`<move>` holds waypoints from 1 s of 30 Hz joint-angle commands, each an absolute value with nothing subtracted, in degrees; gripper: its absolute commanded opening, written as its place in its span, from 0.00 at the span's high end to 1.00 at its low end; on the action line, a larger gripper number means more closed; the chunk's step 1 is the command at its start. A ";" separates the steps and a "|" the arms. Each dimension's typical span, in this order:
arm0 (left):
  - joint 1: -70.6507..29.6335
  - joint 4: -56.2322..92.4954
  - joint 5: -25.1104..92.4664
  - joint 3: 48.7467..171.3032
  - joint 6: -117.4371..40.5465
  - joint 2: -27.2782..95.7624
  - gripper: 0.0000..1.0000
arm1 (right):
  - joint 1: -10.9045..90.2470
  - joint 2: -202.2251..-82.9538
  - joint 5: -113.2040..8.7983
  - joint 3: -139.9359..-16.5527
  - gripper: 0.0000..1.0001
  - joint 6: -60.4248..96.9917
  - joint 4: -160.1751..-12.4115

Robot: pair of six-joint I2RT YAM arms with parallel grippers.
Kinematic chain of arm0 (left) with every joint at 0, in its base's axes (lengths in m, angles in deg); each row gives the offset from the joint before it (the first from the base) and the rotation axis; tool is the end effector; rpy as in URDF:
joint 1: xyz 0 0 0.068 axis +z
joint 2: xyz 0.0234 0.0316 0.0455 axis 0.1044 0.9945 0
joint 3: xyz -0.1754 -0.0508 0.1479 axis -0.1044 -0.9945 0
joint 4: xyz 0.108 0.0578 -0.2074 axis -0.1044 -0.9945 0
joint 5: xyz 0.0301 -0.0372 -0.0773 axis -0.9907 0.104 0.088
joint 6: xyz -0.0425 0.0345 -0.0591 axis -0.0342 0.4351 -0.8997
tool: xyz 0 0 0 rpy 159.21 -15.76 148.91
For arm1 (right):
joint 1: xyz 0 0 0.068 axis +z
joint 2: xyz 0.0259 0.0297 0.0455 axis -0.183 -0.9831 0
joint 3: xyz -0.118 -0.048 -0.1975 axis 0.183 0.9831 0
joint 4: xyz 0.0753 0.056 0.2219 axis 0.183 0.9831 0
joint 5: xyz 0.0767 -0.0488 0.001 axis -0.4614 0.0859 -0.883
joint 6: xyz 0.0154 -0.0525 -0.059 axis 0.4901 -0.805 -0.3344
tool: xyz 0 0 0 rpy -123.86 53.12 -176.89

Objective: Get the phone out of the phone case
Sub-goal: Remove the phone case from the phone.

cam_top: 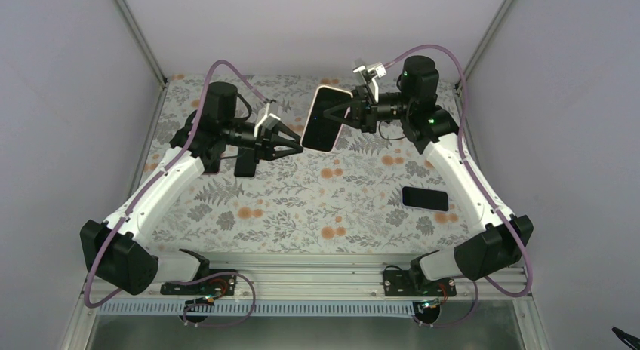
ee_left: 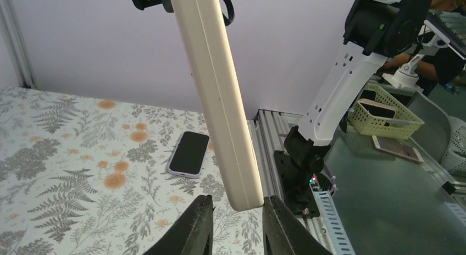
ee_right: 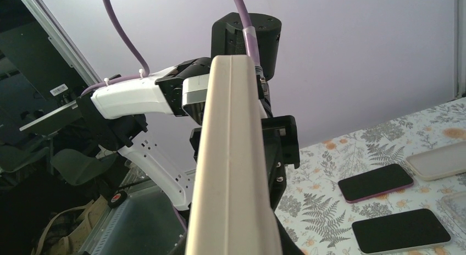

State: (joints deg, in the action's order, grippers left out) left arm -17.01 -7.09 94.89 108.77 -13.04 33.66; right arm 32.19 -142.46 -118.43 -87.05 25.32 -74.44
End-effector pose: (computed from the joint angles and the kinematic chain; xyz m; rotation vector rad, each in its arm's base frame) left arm 0.2279 -0.1677 0.3303 1.2808 1.4516 -1.3190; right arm 0.2503 0.1712 0.3943 -1.1130 1.4977 1.5330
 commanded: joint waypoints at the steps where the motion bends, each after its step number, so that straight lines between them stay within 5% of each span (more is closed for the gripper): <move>1: -16.86 -6.94 93.53 109.36 -11.84 33.73 0.80 | 31.82 -139.67 -122.84 -87.56 0.96 27.00 -76.56; 17: -16.55 -4.65 88.10 109.69 -14.76 35.78 0.92 | 32.86 -139.22 -125.17 -86.56 0.96 25.86 -75.89; 30: -16.68 -9.78 94.20 108.43 -9.26 31.23 0.51 | 31.84 -140.48 -113.48 -90.70 0.96 20.03 -68.98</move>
